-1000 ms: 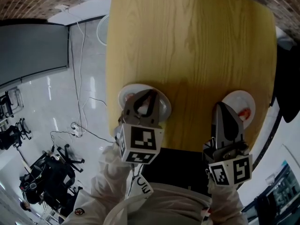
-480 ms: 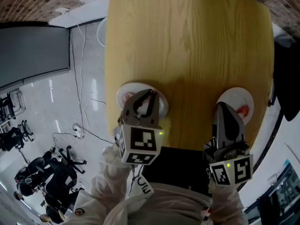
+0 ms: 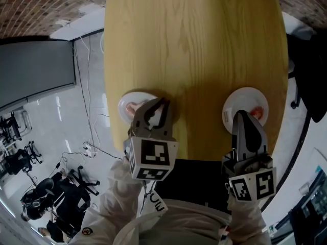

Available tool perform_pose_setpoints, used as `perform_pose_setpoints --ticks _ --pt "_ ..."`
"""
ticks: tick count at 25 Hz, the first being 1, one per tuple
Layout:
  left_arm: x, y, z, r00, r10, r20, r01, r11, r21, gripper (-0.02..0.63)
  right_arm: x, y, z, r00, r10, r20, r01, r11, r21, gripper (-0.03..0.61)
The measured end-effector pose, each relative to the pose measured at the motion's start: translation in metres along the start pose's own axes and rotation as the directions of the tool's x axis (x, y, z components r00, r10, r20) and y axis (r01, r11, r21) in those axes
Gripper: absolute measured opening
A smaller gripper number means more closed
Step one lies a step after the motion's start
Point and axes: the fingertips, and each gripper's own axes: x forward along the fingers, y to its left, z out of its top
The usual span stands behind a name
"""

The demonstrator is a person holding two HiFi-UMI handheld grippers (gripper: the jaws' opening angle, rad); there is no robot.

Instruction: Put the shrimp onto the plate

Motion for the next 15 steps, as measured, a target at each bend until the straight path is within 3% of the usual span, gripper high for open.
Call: perform_pose_setpoints --ticks 15 --pt "0.012 -0.070 0.046 0.997 -0.071 0.015 0.069 0.990 0.120 0.051 -0.064 -0.071 0.019 0.986 -0.146 0.077 0.142 0.989 0.046 0.025"
